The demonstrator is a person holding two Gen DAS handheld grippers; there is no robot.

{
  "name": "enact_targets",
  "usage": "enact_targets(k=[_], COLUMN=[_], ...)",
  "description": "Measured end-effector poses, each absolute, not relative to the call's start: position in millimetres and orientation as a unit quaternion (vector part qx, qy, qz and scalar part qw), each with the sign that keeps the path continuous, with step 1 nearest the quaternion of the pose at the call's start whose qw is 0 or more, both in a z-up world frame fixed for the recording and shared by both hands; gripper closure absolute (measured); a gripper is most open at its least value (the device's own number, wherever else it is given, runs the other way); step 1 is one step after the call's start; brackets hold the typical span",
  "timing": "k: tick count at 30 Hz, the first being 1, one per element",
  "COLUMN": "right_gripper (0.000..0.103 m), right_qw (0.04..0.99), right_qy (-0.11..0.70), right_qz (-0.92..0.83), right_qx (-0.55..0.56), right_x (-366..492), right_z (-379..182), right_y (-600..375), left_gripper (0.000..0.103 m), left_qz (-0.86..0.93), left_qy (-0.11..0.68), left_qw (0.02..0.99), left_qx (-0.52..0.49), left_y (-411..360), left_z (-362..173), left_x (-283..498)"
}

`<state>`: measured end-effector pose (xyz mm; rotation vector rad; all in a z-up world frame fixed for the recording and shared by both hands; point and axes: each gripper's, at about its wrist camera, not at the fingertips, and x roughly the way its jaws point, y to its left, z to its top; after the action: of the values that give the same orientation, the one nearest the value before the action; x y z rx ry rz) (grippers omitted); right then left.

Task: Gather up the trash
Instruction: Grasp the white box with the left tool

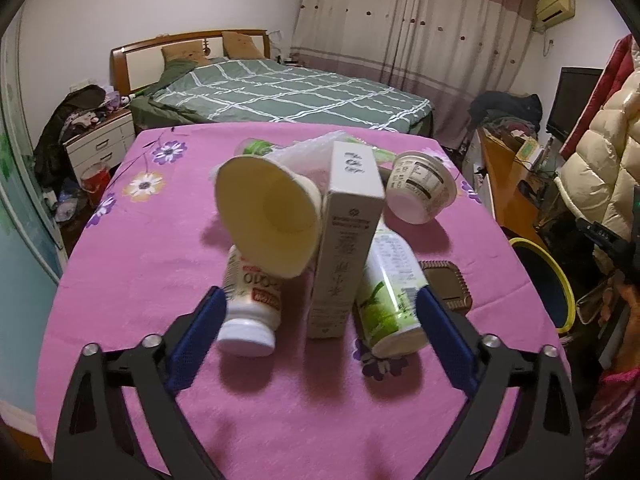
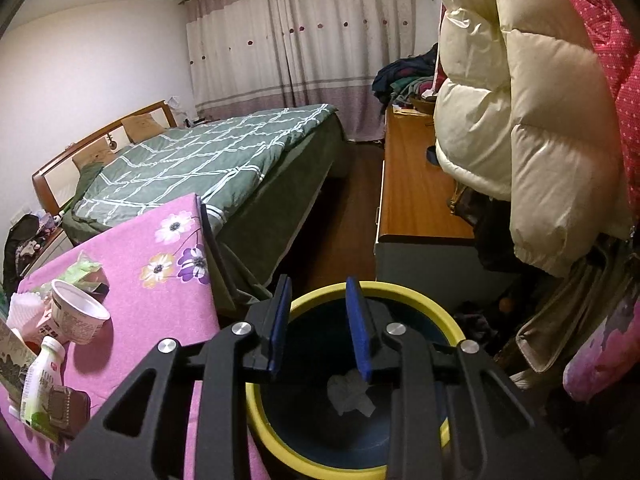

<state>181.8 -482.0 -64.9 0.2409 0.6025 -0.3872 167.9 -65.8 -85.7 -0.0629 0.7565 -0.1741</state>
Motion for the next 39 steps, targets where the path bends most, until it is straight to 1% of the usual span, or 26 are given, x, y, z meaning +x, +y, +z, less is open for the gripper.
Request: enact_targets(k=[2,6,8,13,21,27,32,34,39], right_gripper=[0.076,0.076,0.076,0.076,0.076,0.076,0.076,0.076,0.076], right_qw=[0.93,0.929,0.929,0.929,0.928,0.927,0.926,0.927,0.928], right_qy=[0.296,0.3,0.3,0.301,0.304,0.308,0.31,0.31,0.306], right_qz=[-0.188,-0.183,-0.182,-0.179,-0.178,-0.174,-0.172,-0.171,-0.168], right_qx=[0.115,0.116,0.117,0.12,0.124,0.126,0.126,0.127,0.128], right_x=[182.2,184.4,185.1,187.1,189.0,190.3,190.0,189.9,187.0], right_z=[-65.0,-65.6,-66.2,-68.7,-71.9,-77.4,-79.0,-78.9,-78.6], right_y=[-479.8,-474.1,-474.0,-473.4,-473.3,-470.8,-468.8,-468.1,-464.1], left_gripper=[0.02,0.025,0.031,0.033,0.034,0.046,0.065,0.069,0.069], left_qz=[-0.089,-0.101,-0.106,-0.114,-0.109,-0.112,-0.106,-0.095,-0.097], left_qy=[0.363,0.348,0.339,0.318,0.325,0.342,0.355,0.35,0.347], left_qw=[0.927,0.932,0.935,0.941,0.939,0.933,0.929,0.932,0.933], left_qx=[-0.033,-0.028,-0.02,-0.004,0.017,0.018,0.009,0.011,0.006], left_y=[-68.8,-77.4,-82.2,-91.0,-97.5,-101.0,-99.5,-98.1,-93.3], left_z=[-83.3,-73.9,-67.9,-54.3,-56.8,-67.3,-77.3,-75.3,-67.3], left_x=[172.8,184.1,188.5,199.2,219.4,229.9,232.1,228.9,221.2])
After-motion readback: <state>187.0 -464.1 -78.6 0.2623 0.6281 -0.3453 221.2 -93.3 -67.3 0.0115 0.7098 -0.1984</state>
